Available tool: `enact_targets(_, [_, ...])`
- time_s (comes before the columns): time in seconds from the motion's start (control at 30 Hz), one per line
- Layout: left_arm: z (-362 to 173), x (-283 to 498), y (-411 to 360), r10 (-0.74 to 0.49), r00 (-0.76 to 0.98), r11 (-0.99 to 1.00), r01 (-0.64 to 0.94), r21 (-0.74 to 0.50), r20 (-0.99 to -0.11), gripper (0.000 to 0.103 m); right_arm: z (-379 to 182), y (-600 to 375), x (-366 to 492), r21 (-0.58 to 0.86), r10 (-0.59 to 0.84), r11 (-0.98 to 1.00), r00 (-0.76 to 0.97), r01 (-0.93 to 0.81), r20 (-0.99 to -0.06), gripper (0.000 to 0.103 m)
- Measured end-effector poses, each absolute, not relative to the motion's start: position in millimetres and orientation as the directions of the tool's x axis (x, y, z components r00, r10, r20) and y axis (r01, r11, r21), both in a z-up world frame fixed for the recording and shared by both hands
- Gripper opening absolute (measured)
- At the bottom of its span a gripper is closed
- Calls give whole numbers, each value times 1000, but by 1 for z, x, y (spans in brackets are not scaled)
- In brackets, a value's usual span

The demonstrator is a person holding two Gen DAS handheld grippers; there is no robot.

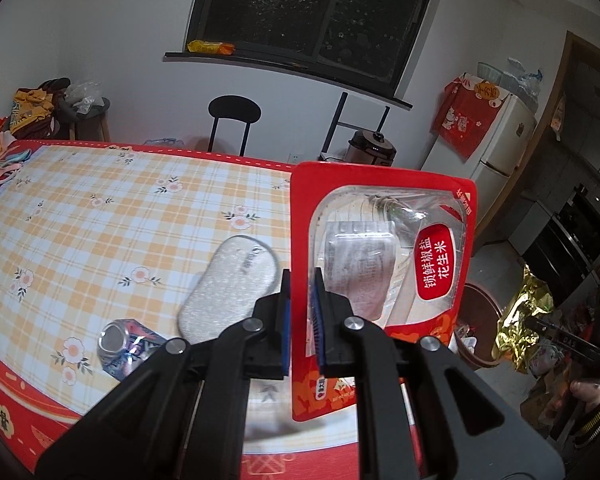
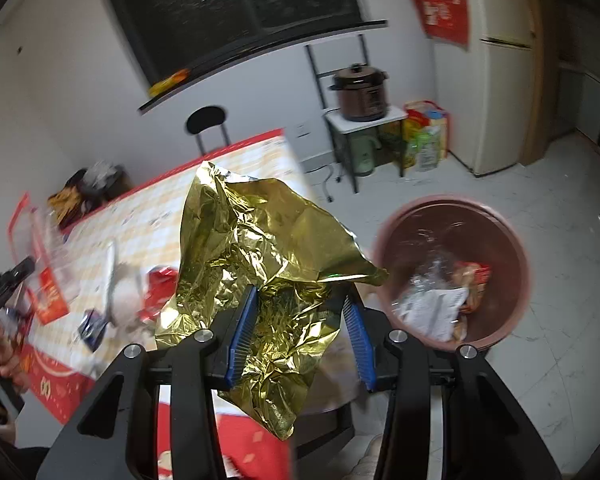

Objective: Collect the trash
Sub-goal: 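Carry the gold foil with the right tool over the bin and release it, then carry the red-and-white package with the left tool over the bin and release it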

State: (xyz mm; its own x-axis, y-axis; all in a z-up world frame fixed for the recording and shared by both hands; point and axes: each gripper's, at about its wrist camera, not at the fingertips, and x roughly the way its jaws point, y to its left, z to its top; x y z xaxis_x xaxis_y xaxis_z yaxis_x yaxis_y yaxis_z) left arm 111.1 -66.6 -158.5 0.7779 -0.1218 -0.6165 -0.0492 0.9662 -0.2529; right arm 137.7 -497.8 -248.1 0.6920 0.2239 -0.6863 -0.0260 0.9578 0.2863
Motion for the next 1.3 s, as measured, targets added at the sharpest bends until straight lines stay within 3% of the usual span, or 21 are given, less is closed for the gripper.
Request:
enact_targets(0.43, [-143, 113, -115, -42, 778, 971, -115, -208, -627, 12, -282, -640, 184, 299, 56, 925, 694, 234, -717, 43])
enact_targets(0.8, [-142, 101, -131, 41, 756, 964, -203, -174, -653, 12, -325, -661, 233, 303, 76, 916, 627, 264, -776, 45])
enact_targets(0.9, [-141, 100, -131, 46, 751, 963, -209, -171, -659, 12, -331, -657, 241, 312, 94, 914, 614, 259, -784, 60])
enact_targets(1.07, [-139, 103, -134, 35, 750, 967, -192, -166, -661, 12, -326, -653, 239, 329, 97, 907, 630, 263, -771, 71])
enact_targets(1.3, [-135, 120, -144, -29, 757, 979, -110, -171, -653, 12, -289, -664, 216, 336, 41, 896, 702, 289, -711, 94])
